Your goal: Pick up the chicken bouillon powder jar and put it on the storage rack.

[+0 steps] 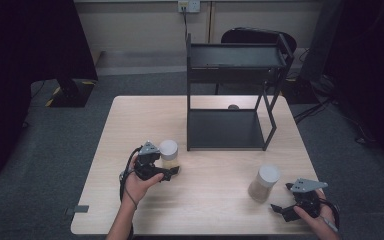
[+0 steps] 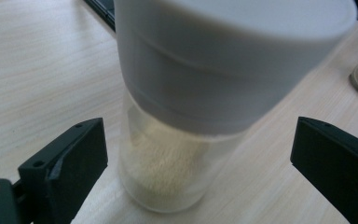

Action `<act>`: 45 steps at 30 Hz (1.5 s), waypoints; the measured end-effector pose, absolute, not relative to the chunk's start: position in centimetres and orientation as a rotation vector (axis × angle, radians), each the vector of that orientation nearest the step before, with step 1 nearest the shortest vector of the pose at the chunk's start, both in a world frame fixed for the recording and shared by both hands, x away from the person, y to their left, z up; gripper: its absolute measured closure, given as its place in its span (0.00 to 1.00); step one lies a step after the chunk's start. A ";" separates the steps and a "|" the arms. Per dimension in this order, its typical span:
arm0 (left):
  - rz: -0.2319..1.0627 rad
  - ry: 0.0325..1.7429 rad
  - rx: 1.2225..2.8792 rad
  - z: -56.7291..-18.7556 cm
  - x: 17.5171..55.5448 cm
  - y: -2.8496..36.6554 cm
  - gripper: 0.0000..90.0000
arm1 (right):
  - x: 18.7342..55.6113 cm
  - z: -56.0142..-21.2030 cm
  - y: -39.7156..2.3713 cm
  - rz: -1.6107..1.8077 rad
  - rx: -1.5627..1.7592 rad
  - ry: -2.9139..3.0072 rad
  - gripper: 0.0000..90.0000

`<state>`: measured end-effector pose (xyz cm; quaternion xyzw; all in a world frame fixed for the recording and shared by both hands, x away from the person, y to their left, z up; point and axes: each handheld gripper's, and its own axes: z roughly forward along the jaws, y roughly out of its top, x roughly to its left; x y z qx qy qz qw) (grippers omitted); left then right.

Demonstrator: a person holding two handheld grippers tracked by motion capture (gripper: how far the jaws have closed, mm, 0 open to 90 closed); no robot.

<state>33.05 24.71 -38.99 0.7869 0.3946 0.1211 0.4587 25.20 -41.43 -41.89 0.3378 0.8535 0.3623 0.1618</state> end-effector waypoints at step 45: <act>0.291 0.829 1.998 -35.9 35.9 21.1 0.38 | 25.2 -41.9 -41.4 1.034 0.964 2.436 0.00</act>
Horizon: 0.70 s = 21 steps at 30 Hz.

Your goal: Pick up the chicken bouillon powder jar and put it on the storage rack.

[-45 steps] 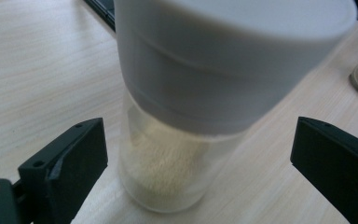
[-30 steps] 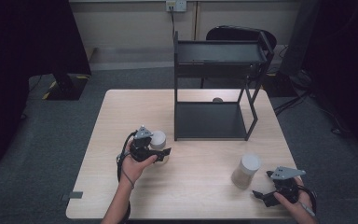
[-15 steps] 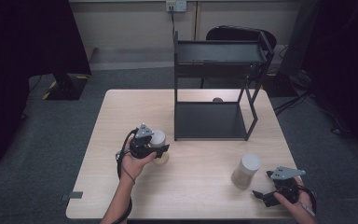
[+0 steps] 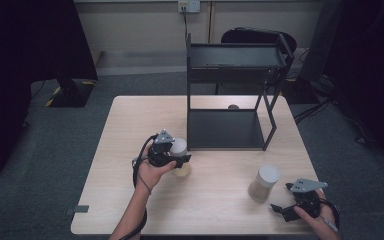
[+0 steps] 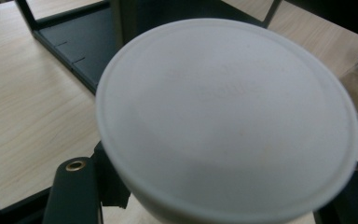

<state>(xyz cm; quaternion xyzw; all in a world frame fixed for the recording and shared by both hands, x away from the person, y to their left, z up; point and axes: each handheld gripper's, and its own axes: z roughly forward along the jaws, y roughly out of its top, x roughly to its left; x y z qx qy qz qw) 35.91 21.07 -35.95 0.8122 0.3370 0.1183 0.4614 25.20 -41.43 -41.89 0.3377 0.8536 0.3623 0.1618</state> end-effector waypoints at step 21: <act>0.216 0.777 2.032 -32.6 38.2 17.8 0.39 | 25.2 -41.9 -41.4 1.034 0.964 2.436 0.00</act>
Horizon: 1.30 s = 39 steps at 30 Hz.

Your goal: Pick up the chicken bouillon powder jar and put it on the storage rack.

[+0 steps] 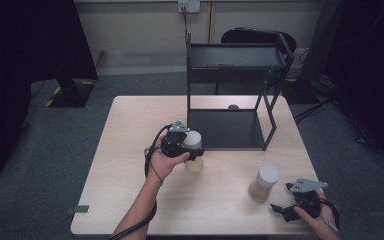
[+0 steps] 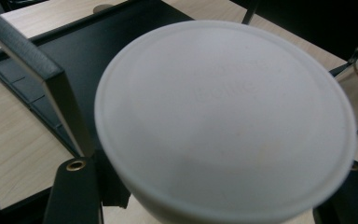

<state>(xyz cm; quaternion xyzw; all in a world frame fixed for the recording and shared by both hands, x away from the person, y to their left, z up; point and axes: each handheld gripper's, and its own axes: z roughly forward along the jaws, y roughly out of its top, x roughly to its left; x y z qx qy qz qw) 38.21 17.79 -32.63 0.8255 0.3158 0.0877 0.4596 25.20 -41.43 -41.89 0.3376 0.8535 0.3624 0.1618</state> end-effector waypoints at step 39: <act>0.223 0.761 2.028 -25.8 41.4 13.7 0.39 | 25.2 -41.9 -41.4 1.034 0.964 2.436 0.00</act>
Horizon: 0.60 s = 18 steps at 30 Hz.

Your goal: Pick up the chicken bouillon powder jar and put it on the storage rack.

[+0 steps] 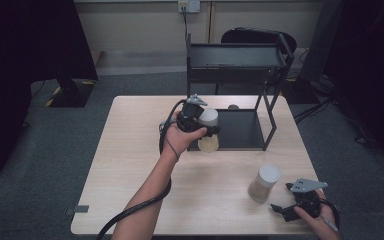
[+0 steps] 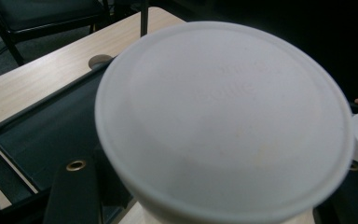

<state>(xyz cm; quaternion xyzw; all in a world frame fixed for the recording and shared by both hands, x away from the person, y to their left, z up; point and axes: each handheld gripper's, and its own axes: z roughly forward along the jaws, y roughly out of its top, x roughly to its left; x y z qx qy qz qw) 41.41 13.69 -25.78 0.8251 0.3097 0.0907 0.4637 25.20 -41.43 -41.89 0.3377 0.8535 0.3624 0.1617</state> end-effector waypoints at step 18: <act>0.262 0.764 2.030 -22.0 42.3 12.8 0.39 | 25.2 -41.9 -41.4 1.035 0.963 2.435 0.00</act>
